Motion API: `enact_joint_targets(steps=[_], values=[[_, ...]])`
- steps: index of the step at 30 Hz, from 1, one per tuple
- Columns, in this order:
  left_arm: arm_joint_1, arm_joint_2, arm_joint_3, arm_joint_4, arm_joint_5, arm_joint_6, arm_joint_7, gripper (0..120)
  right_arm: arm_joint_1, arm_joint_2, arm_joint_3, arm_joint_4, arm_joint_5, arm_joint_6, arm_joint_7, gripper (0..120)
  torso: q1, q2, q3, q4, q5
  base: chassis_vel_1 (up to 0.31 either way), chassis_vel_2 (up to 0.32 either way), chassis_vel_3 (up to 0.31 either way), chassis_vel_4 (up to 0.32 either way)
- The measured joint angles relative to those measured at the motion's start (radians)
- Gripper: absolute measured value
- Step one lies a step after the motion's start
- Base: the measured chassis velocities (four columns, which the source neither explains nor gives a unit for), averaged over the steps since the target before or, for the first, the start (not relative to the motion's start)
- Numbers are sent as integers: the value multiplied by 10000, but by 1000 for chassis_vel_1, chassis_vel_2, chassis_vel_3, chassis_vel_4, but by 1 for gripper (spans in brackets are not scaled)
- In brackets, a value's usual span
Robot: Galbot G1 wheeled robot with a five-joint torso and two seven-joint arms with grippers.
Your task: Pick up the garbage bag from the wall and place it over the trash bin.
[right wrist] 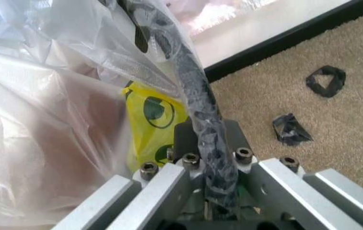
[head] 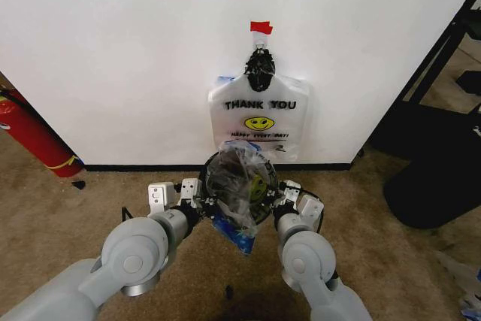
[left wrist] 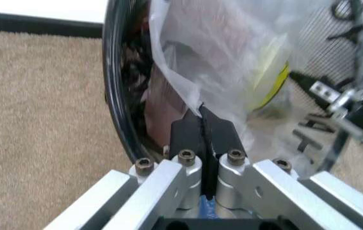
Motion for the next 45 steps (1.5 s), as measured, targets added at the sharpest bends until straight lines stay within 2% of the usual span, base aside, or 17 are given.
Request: enact_joint_targets(steps=[10, 16, 22, 32, 41, 45], values=[[533, 227, -808, -337, 143, -160, 133, 0, -122, -18, 395, -83, 554, 92, -91, 0, 0, 0, 0, 1, 0, 0, 0, 0, 0], [641, 192, -1202, 44, 185, -254, 260, 0, -335, -283, 1134, 245, 1512, 138, -148, 0, 0, 0, 0, 0, 2, 0, 0, 0, 0], [620, 98, -1141, 379, 281, -323, 420, 0, -588, -403, 1551, 560, 1981, 138, -295, 0, 0, 0, 0, -1, 1, 0, 0, 0, 0], [413, -296, -909, 1205, 523, -418, 1011, 0, -1289, -821, 1838, 1057, 2233, -238, -1520, 0, 0, 0, 0, -1, 1, 0, 0, 0, 0], [508, -327, -877, 1478, 1023, -623, 1392, 0, -1386, -1077, 2024, 1172, 2404, -396, -1640, 0, 0, 0, 0, 1, -1, 0, 0, 0, 0], [677, -146, -990, 1103, 1150, -575, 1570, 15, -1386, -1207, 2129, 1155, 2393, -341, -1639, 0, 0, 0, -1, 1, 2, 0, 0, 0, 0]])
